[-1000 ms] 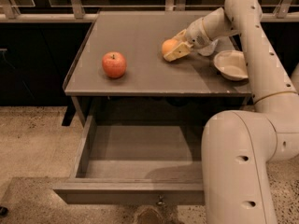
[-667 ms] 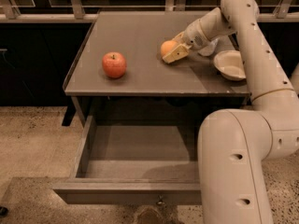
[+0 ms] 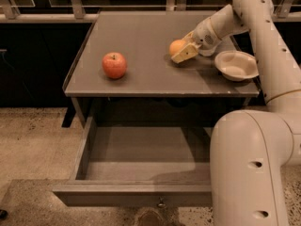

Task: Place orange into top drawer

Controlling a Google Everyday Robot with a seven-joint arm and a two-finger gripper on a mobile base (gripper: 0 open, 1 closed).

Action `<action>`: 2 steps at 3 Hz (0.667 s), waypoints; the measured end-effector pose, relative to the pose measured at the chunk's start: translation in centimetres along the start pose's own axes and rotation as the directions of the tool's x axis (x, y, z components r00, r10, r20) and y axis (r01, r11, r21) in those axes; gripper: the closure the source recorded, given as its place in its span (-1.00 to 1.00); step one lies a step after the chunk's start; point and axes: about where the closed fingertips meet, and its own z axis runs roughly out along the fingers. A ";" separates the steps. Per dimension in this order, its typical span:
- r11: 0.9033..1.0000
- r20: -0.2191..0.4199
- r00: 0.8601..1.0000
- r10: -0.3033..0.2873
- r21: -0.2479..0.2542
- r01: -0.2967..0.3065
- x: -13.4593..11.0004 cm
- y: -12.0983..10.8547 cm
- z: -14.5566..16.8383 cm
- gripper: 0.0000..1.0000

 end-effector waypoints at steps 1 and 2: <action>0.999 0.003 0.999 0.035 0.038 -0.035 0.1 1.6 -3.1 1.00; 0.988 0.060 0.998 0.037 0.146 -0.045 -1.5 3.5 -8.0 1.00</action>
Offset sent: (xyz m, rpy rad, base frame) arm -0.1586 -0.0031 -0.0343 0.0216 0.0847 -0.1537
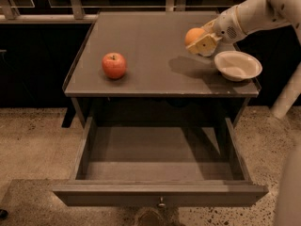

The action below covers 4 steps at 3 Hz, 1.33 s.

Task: Place orange into top drawer

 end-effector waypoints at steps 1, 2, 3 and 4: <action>0.992 0.088 0.996 -0.017 0.124 0.006 -2.1 2.2 -5.4 1.00; 0.975 0.160 0.987 -0.005 0.221 -0.031 -2.5 5.1 -7.8 1.00; 0.970 0.160 0.987 0.029 0.233 -0.066 -0.2 5.9 -6.7 1.00; 0.971 0.159 0.987 0.028 0.231 -0.065 -0.3 5.9 -6.6 1.00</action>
Offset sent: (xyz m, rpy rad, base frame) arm -0.1574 0.0489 -0.1356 0.0721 0.0894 -0.1638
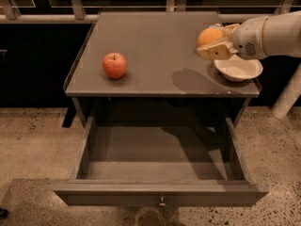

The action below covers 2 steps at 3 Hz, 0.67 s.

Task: Place orange into top drawer

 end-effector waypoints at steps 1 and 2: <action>1.000 0.020 1.000 -0.011 -0.003 0.011 0.7 1.5 0.3 1.00; 0.999 0.091 0.995 0.050 0.010 -0.051 3.3 4.4 0.8 1.00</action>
Offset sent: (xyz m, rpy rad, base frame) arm -0.0740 0.0133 -0.1107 0.2433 -0.0166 -0.1093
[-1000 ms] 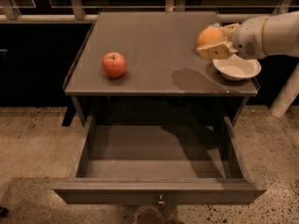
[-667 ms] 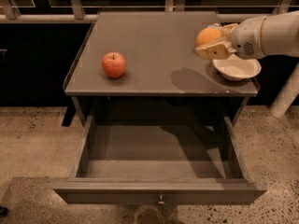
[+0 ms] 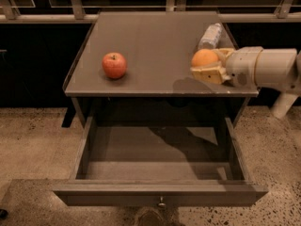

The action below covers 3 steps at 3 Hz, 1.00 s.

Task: Place orange into top drawer

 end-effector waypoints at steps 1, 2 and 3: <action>0.993 0.068 0.992 0.104 0.042 -0.107 3.9 3.1 -0.1 1.00; 0.980 0.086 0.979 0.184 0.060 -0.189 7.2 5.5 0.1 1.00; 0.967 0.045 0.969 0.244 0.065 -0.246 9.4 6.8 0.7 1.00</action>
Offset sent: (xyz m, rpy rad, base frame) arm -0.0749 0.0047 -0.1194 0.2475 0.0958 -0.1860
